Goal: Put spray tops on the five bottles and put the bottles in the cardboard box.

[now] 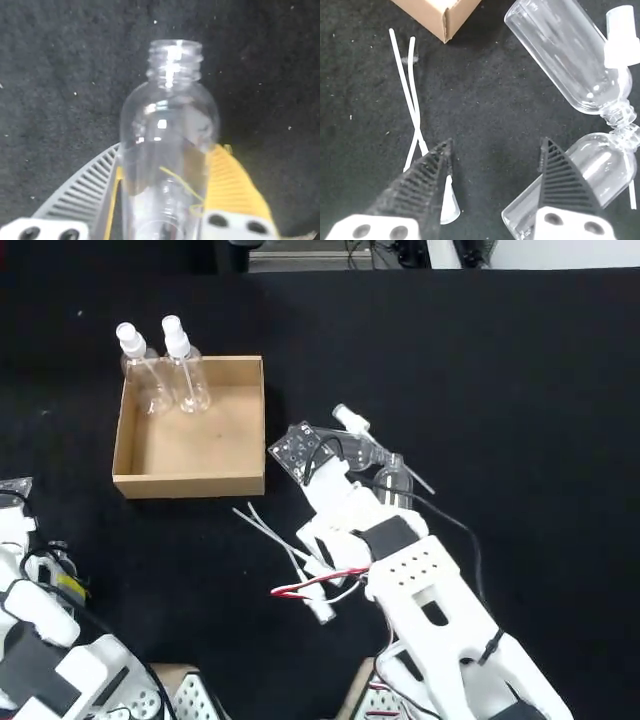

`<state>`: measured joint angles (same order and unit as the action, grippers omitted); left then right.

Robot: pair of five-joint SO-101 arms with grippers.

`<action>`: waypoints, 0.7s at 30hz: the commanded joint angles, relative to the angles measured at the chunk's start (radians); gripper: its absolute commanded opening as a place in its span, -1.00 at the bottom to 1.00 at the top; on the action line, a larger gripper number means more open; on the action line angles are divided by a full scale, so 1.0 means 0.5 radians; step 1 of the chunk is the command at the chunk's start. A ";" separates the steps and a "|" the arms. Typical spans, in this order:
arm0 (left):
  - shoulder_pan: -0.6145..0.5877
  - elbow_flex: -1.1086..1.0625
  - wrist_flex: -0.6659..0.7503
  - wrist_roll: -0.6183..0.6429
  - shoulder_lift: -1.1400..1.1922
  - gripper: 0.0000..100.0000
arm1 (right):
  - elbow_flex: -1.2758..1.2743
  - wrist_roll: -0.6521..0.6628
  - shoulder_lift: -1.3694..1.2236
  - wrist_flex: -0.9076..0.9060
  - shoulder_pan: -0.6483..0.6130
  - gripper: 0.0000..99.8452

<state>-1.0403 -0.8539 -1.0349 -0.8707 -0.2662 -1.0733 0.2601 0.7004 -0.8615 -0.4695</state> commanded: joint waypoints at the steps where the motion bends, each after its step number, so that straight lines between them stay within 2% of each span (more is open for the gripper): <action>1: -0.002 0.161 -0.224 -0.046 -0.071 -0.86 | 0.008 -0.015 0.081 0.046 0.028 -0.50; 3: -0.002 0.253 -0.310 -0.055 -0.071 -0.95 | 0.008 -0.015 0.081 0.040 0.025 -0.50; 8: 0.008 0.339 -0.377 0.080 -0.071 -0.94 | 0.008 -0.080 0.081 0.034 -0.034 -0.50; 11: 0.023 0.342 -0.350 0.215 -0.071 -0.94 | 0.008 -0.117 0.081 0.000 -0.132 -0.50; 14: 0.023 0.333 -0.206 0.427 -0.095 -0.94 | -0.014 -0.120 0.069 0.000 -0.227 -0.51; 19: 0.100 0.140 -0.166 0.562 -0.328 -0.94 | -0.051 -0.104 0.066 -0.006 -0.252 -0.73; 21: 0.149 0.026 -0.153 0.601 -0.482 -0.94 | -0.051 -0.101 0.066 -0.031 -0.249 -0.75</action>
<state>-1.0188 -0.7802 -1.1285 -0.6114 -0.3598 -1.1070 0.2110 0.7004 -0.8615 -0.5800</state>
